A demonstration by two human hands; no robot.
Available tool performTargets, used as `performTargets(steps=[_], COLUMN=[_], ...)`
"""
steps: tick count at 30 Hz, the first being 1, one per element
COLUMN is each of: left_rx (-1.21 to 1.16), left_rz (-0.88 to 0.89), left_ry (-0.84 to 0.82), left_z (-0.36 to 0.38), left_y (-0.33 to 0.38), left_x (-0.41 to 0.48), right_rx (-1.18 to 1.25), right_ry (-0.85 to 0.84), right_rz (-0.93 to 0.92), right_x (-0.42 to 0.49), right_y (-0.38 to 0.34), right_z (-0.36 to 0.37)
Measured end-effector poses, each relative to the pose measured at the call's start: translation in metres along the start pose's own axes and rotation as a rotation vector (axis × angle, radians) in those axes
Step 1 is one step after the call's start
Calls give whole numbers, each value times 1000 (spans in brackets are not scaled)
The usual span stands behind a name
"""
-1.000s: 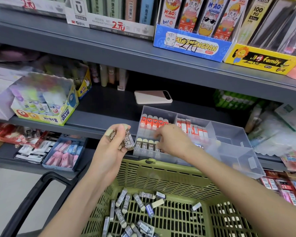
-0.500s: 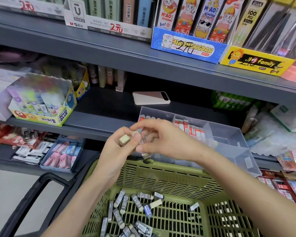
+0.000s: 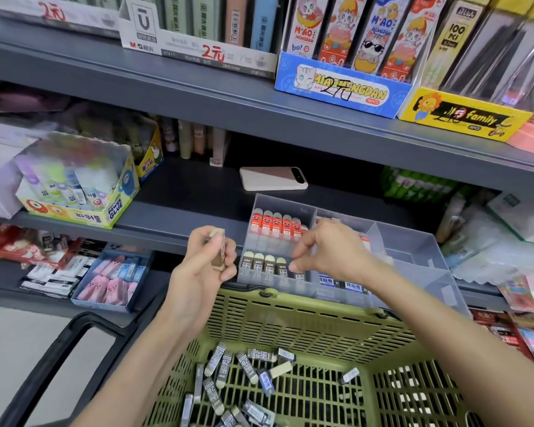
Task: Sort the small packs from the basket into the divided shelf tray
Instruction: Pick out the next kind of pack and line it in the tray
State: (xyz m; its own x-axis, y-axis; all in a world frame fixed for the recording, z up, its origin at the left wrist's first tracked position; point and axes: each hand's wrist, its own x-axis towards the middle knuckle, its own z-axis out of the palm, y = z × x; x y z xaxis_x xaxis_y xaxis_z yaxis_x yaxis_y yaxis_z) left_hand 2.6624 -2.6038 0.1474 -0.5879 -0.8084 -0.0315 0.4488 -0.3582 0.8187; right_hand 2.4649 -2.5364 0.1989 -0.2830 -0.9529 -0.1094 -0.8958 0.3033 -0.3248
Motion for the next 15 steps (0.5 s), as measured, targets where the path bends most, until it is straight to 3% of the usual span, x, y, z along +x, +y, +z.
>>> performTargets(steps=[5,9,13,15], left_rx=[32,216,411,461], left_rz=[19,86,158,189], left_ry=[29,75,88,96], left_z=[-3,-4,-3,-2], left_y=[-1,0,0,0], left_x=[2,4,2,2], right_rx=[-515,-702,-601,-235], right_ry=[2,-60,23,76], right_rz=[-241,-270,-255,-197], right_x=[1,-2,-7,-11], right_y=[-1,5,-1,-8], right_z=[3,0,-12,-19])
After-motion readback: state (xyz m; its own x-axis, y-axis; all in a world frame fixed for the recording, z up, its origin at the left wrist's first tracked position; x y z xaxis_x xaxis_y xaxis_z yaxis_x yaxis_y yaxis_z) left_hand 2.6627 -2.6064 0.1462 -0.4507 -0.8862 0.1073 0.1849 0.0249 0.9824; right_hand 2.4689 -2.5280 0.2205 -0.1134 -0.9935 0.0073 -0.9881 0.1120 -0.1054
